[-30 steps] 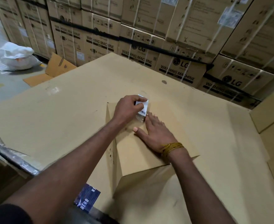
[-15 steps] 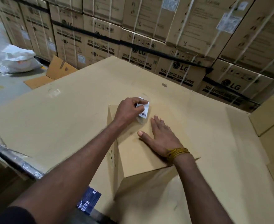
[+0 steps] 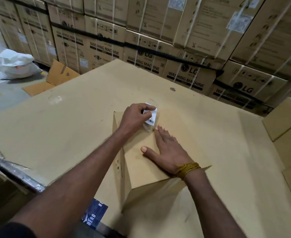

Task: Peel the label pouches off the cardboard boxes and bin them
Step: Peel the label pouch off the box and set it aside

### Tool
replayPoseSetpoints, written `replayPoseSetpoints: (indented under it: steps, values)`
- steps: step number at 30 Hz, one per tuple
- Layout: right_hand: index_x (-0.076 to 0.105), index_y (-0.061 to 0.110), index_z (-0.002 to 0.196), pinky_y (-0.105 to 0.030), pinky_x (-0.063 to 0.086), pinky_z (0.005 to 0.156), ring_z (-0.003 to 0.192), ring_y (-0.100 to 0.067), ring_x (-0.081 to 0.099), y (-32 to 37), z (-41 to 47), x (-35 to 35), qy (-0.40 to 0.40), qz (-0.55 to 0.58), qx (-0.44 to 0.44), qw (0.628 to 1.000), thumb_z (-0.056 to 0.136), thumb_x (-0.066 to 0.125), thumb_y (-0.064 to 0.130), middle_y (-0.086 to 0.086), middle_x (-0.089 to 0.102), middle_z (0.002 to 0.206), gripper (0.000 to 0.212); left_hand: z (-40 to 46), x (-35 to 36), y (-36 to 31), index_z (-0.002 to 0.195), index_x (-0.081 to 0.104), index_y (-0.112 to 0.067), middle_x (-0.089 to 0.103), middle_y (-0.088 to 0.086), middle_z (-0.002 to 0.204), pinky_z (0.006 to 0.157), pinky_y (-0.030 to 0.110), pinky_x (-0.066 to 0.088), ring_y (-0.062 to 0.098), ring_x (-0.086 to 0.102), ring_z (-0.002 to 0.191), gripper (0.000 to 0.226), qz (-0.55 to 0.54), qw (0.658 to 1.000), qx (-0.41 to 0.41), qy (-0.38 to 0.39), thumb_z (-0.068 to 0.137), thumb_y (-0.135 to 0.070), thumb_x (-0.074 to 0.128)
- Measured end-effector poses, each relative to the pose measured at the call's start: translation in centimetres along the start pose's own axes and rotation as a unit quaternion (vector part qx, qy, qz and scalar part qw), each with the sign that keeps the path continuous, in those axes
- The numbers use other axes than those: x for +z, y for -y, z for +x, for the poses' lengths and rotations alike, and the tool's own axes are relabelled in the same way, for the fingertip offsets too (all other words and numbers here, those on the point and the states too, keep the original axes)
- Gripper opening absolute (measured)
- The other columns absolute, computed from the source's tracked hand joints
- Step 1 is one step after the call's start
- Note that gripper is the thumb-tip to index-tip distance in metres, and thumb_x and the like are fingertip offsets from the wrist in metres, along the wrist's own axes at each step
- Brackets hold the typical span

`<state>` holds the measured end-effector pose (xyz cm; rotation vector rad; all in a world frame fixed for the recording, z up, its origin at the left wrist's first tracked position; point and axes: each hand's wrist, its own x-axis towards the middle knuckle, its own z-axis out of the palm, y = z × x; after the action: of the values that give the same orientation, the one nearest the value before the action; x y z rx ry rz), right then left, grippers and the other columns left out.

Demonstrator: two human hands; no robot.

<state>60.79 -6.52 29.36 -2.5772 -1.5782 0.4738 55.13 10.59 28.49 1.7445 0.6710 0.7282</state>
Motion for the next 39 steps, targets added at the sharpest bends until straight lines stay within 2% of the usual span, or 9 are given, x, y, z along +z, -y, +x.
replayPoseSetpoints:
  steps: [5,10,13,17,23,26,31,37,39]
  values:
    - [-0.016,0.033,0.155,-0.027,-0.008,0.121,0.147,0.0,-0.021,-1.9,-5.0,0.3,0.04,-0.013,-0.038,0.998,0.071,0.002,0.088,0.02,-0.028,0.157,0.102,0.0,0.0,0.2,0.106,0.078,-0.028,0.075,-0.012,0.103,0.088,0.038,0.056,0.011,0.069,0.095,0.031,-0.015,1.0,-0.005,-0.005,0.083,-0.016,0.061]
    - [-0.008,0.021,0.159,-0.036,-0.003,0.124,0.152,-0.011,-0.012,-1.9,-0.3,-0.9,0.013,-0.009,0.045,0.999,0.081,0.017,0.083,0.006,-0.018,0.164,0.102,0.0,0.1,0.1,0.105,0.079,-0.031,0.075,-0.015,0.103,0.089,0.036,0.055,0.006,0.069,0.095,0.037,0.008,1.0,-0.001,-0.001,0.075,-0.028,0.057]
    - [-0.01,0.02,0.158,-0.035,-0.003,0.124,0.151,-0.011,-0.014,-0.7,-0.8,0.0,0.01,-0.011,0.014,1.0,0.083,0.022,0.083,0.006,-0.02,0.164,0.103,0.0,0.0,0.1,0.104,0.079,-0.031,0.075,-0.015,0.103,0.089,0.038,0.055,0.007,0.069,0.095,0.035,0.007,1.0,-0.004,-0.003,0.077,-0.026,0.058]
    - [-0.016,0.033,0.155,-0.029,-0.007,0.123,0.147,0.0,-0.021,-2.2,-5.4,0.4,0.041,-0.016,-0.043,0.998,0.073,0.005,0.087,0.021,-0.028,0.157,0.1,0.0,0.1,0.3,0.106,0.079,-0.028,0.075,-0.014,0.105,0.089,0.038,0.056,0.008,0.07,0.095,0.03,-0.011,1.0,-0.005,-0.007,0.084,-0.015,0.061]
    - [-0.008,0.026,0.158,-0.036,-0.003,0.124,0.152,-0.009,-0.012,-2.4,-1.6,-1.0,0.021,-0.001,0.036,0.999,0.081,0.013,0.082,0.013,-0.019,0.163,0.098,0.4,0.3,0.2,0.106,0.078,-0.028,0.075,-0.012,0.105,0.085,0.033,0.054,0.006,0.068,0.094,0.029,0.016,1.0,0.004,-0.006,0.086,-0.014,0.062]
    - [-0.008,0.023,0.159,-0.038,-0.002,0.124,0.152,-0.012,-0.012,-0.8,-1.1,-0.2,0.003,-0.006,0.024,1.0,0.084,0.022,0.083,0.009,-0.018,0.164,0.1,0.3,0.2,0.2,0.106,0.078,-0.029,0.074,-0.015,0.107,0.085,0.03,0.054,0.002,0.067,0.095,0.029,0.022,1.0,0.007,-0.009,0.086,-0.015,0.062]
    - [-0.017,0.039,0.153,-0.029,-0.01,0.121,0.146,0.001,-0.024,-2.6,-6.0,0.2,0.051,-0.006,-0.053,0.997,0.072,-0.001,0.088,0.026,-0.029,0.155,0.096,0.4,0.2,0.4,0.105,0.079,-0.028,0.074,-0.016,0.106,0.085,0.031,0.054,0.001,0.068,0.094,0.03,0.002,1.0,0.001,-0.013,0.086,-0.013,0.061]
    - [-0.007,0.024,0.159,-0.038,-0.003,0.124,0.152,-0.013,-0.012,-2.1,-0.5,-0.8,0.008,-0.012,0.034,0.999,0.088,0.018,0.077,0.009,-0.018,0.164,0.092,0.4,0.4,0.3,0.103,0.079,-0.029,0.075,-0.013,0.104,0.086,0.036,0.056,0.005,0.069,0.094,0.035,0.003,1.0,0.004,-0.01,0.076,-0.026,0.058]
    - [-0.008,0.021,0.159,-0.038,-0.003,0.124,0.152,-0.013,-0.013,-1.0,0.1,-0.3,0.0,-0.016,0.017,1.0,0.088,0.023,0.078,0.006,-0.019,0.164,0.096,0.3,0.3,0.4,0.104,0.079,-0.028,0.075,-0.013,0.104,0.084,0.039,0.057,0.007,0.07,0.093,0.033,-0.005,1.0,0.004,-0.012,0.078,-0.023,0.058]
